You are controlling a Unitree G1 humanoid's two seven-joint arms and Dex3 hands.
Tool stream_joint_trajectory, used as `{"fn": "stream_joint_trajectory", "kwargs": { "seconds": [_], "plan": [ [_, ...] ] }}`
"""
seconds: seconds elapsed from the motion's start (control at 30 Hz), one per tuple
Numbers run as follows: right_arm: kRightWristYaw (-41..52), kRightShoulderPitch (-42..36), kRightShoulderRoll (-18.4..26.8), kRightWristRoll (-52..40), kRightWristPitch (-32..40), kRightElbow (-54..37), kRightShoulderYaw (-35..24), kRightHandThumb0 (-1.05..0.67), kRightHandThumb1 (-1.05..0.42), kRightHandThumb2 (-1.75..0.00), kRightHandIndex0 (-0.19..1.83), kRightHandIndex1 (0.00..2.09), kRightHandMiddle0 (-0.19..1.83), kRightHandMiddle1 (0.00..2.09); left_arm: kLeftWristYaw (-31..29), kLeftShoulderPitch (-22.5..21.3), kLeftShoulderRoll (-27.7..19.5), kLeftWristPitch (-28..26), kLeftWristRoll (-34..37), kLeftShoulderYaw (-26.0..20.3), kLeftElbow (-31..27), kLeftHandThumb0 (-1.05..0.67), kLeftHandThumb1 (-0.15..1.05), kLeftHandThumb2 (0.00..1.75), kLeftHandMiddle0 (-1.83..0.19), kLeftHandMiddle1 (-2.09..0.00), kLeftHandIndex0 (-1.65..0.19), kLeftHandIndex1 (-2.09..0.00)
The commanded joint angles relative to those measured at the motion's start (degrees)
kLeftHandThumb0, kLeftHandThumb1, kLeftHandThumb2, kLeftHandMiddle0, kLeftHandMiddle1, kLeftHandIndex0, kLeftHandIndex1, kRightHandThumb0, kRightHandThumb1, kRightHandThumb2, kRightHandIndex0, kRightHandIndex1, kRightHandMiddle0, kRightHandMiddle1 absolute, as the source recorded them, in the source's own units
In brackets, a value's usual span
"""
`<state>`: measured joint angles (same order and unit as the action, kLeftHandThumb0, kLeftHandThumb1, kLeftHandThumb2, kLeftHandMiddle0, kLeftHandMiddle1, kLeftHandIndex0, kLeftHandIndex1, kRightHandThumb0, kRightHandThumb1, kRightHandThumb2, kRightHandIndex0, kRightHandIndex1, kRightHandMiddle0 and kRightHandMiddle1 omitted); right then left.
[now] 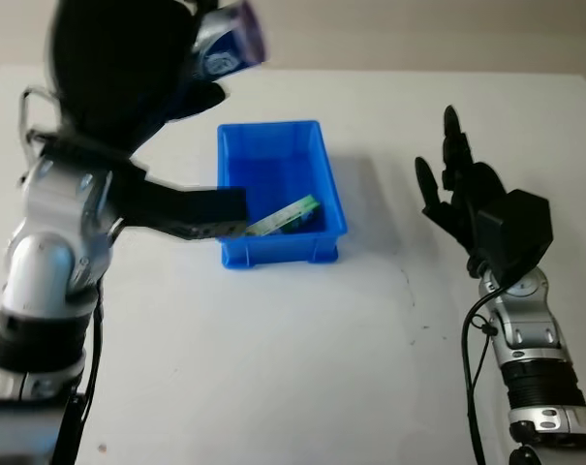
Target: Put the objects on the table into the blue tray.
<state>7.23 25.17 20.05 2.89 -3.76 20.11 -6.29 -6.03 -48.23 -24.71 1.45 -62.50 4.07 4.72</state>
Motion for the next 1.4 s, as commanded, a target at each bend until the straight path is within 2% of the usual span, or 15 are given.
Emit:
{"fn": "stream_joint_trajectory", "kwargs": {
  "seconds": [0.0, 0.17, 0.33, 0.57, 0.67, 0.7, 0.77, 0.8, 0.83, 0.87, 0.9, 0.93, 1.0, 1.23, 1.37],
  "plan": [
    [0.0, 0.2, 0.2, 0.1, 0.3, -1.5, 0.1, -0.74, -1.05, -0.6, -0.19, 0.0, -0.19, 0.0, -1.5, -5.2, 2.0, 0.1, 5.2, 1.8, 8.7, -0.46, 1.05, 0.34, -0.92, -2.09, -0.45, -2.09],
    [0.2, -0.9, 0.5, -0.4, 0.3, -2.8, -0.3, -0.73, -1.05, -0.6, -0.19, 0.0, -0.19, 0.0, -4.3, -10.3, 4.2, 0.1, 13.6, 5.6, 20.6, -0.42, 1.05, 0.38, -1.05, -2.09, -0.61, -2.09],
    [-0.1, -1.5, 1.0, 0.6, 1.7, -4.1, -0.1, -0.74, -1.05, -0.61, -0.19, 0.0, -0.19, 0.0, -6.7, -15.6, 5.9, -2.1, 16.9, 10.0, 33.1, -0.4, 1.05, 0.37, -0.99, -2.09, -0.66, -2.09],
    [0.2, -1.6, 0.7, 0.5, 1.2, -3.9, -0.3, -0.74, -1.05, -0.61, -0.19, 0.0, -0.19, 0.0, -5.3, -20.9, 6.4, -3.3, 16.4, 17.1, 50.4, -0.41, 1.05, 0.33, -0.72, -2.09, -0.28, -2.09],
    [0.1, -1.7, 0.6, 0.5, 1.2, -3.8, -0.4, -0.75, -1.05, -0.61, -0.19, 0.0, -0.19, 0.0, -9.0, -22.4, 6.2, -4.0, 16.4, 19.8, 54.1, -0.52, 1.05, 0.38, -0.33, -1.92, -0.12, -1.73],
    [-0.1, -1.8, 0.6, 0.7, 1.2, -3.9, -0.3, -0.75, -1.05, -0.61, -0.19, 0.0, -0.19, 0.0, -10.5, -22.6, 6.0, -3.7, 16.7, 20.4, 54.3, -0.6, 1.05, 0.42, -0.14, -1.39, 0.06, -1.14],
    [-0.3, -1.8, 0.6, 0.9, 1.1, -3.8, -0.3, -0.76, -1.05, -0.6, -0.19, 0.0, -0.19, 0.0, -12.0, -22.7, 5.7, -3.7, 17.5, 20.8, 54.1, -0.65, 1.05, 0.44, -0.05, -1.17, 0.08, -0.54],
    [-0.2, -1.8, 0.6, 0.8, 0.9, -3.6, -0.3, -0.76, -1.05, -0.61, -0.19, 0.0, -0.19, 0.0, -12.3, -22.7, 5.7, -3.9, 18.5, 20.2, 53.7, -0.7, 1.05, 0.45, 0.03, -1.63, 0.11, -0.32],
    [-0.1, -1.7, 0.7, 0.8, 0.8, -3.4, -0.3, -0.76, -1.05, -0.61, -0.19, 0.0, -0.19, 0.0, -12.6, -22.7, 5.6, -3.9, 19.8, 19.5, 53.1, -0.72, 1.05, 0.45, 0.08, -1.79, 0.12, -0.23],
    [0.0, -1.7, 0.7, 0.8, 0.8, -3.3, -0.3, -0.76, -1.05, -0.61, -0.19, 0.0, -0.19, 0.0, -12.7, -22.6, 5.3, -3.1, 21.0, 19.0, 52.3, -0.74, 1.05, 0.47, 0.13, -1.47, 0.14, -0.16],
    [0.1, -1.6, 0.7, 0.8, 0.8, -3.2, -0.3, -0.76, -1.05, -0.61, -0.19, 0.0, -0.19, 0.0, -12.7, -22.5, 5.1, -2.4, 21.9, 18.8, 51.9, -0.75, 1.05, 0.49, 0.13, -0.73, 0.16, -0.1],
    [0.2, -1.6, 0.8, 0.8, 0.8, -3.1, -0.2, -0.76, -1.05, -0.61, -0.19, 0.0, -0.19, 0.0, -12.8, -22.4, 4.8, -2.0, 23.3, 18.1, 50.8, -0.76, 1.05, 0.5, 0.13, -0.43, 0.17, -0.07],
    [0.4, -1.5, 0.7, 0.7, 0.6, -3.0, -0.2, -0.76, -1.05, -0.62, -0.19, 0.0, -0.19, 0.0, -12.7, -21.9, 4.7, -1.8, 27.0, 15.8, 48.2, -0.77, 1.05, 0.48, 0.18, -0.11, 0.19, -0.02],
    [0.7, -1.0, 0.7, 0.9, 0.2, -3.0, 0.2, -0.74, -1.05, -0.63, -0.19, 0.0, -0.19, 0.0, -16.6, -17.9, 7.3, -1.4, 52.2, -0.6, 35.1, -0.75, 1.05, 0.46, 0.1, -0.08, 0.09, -0.06],
    [0.1, -0.4, 0.3, 1.0, 0.2, -2.7, 0.3, -0.73, -1.05, -0.63, -0.19, 0.0, -0.19, 0.0, -21.1, -15.2, 9.1, -10.0, 66.5, -8.2, 24.9, -0.7, 1.05, 0.46, 0.07, -0.08, 0.06, -0.08]
  ]
}}
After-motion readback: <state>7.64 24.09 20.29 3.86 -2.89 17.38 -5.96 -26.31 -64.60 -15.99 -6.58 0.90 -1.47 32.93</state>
